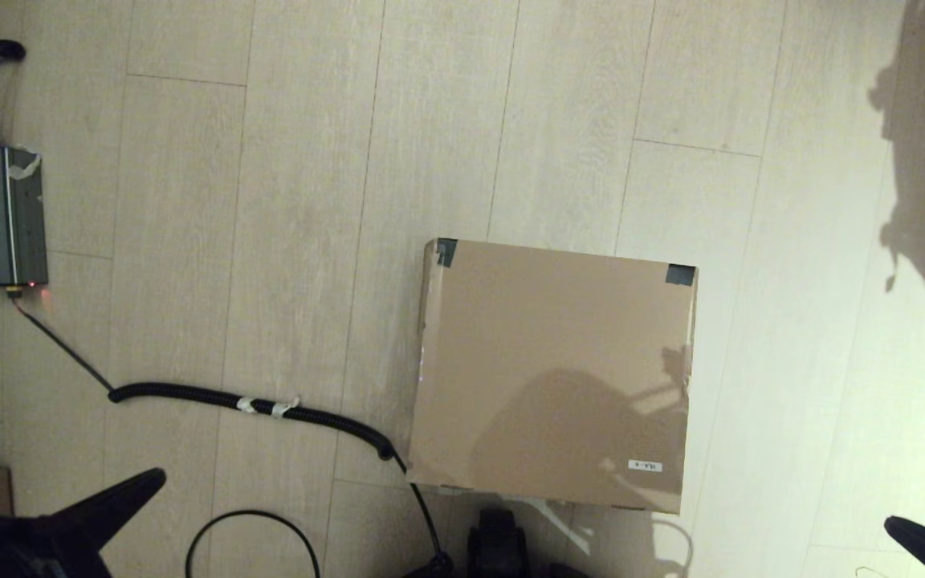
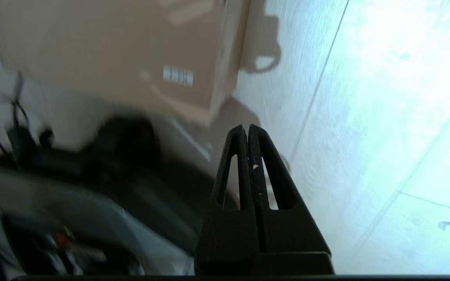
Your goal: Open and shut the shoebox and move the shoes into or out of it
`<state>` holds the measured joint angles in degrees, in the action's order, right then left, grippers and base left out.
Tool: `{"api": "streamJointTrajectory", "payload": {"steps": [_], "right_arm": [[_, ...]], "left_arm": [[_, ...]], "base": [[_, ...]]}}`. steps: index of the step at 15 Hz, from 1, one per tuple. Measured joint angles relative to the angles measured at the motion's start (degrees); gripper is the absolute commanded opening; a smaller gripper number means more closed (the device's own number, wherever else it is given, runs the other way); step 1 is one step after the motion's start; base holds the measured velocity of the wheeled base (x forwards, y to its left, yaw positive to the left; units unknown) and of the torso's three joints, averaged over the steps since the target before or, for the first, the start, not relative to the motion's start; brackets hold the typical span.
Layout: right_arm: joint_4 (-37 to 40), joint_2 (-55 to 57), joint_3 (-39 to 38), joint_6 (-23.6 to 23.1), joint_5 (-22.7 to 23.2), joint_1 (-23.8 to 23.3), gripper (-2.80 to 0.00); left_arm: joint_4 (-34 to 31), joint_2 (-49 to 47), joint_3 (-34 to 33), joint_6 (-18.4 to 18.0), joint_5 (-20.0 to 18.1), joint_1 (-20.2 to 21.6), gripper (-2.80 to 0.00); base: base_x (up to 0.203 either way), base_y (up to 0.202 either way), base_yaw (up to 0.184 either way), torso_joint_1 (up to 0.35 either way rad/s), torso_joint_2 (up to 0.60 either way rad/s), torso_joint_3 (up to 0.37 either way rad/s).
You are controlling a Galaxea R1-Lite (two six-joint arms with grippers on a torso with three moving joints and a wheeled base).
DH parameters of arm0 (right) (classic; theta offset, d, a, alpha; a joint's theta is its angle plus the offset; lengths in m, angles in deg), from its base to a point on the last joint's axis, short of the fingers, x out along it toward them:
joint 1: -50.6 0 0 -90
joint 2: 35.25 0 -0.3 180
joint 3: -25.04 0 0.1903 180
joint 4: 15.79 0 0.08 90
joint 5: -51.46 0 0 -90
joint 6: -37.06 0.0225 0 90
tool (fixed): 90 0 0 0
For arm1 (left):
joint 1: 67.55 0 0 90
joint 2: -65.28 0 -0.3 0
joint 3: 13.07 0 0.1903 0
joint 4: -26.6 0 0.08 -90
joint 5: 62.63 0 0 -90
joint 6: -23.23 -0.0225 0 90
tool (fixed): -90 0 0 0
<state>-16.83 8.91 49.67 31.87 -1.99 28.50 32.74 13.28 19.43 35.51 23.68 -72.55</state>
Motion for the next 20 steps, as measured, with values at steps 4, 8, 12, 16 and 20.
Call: {"api": "streamJointTrajectory", "payload": {"steps": [4,8,12,16,20], "right_arm": [[21.7,-16.1,1.7,-9.9,-12.6,0.5,-2.8],[29.8,-25.8,2.1,-12.8,-32.1,0.7,-2.8],[29.9,-28.0,2.5,-12.7,-41.9,0.7,-2.8],[29.9,-28.4,2.5,-7.7,-40.0,0.9,-2.8],[35.0,-28.4,2.8,-8.4,-31.7,6.6,-2.8]], "left_arm": [[-7.0,11.8,-7.7,-0.1,1.2,6.7,-2.8],[-24.7,28.8,-7.7,-2.2,-0.1,7.4,-2.8],[-33.7,43.1,-6.0,-9.6,0.4,6.0,-2.8],[-31.0,50.4,-7.6,-16.1,3.4,5.4,-2.8],[-31.1,51.9,-8.3,-16.2,3.5,5.3,-2.8]], "base": [[0.0,0.0,0.0,0.0,0.0,0.0],[0.0,0.0,0.0,0.0,0.0,0.0],[0.0,0.0,0.0,0.0,0.0,0.0],[0.0,0.0,0.0,0.0,0.0,0.0],[0.0,0.0,0.0,0.0,0.0,0.0]]}}
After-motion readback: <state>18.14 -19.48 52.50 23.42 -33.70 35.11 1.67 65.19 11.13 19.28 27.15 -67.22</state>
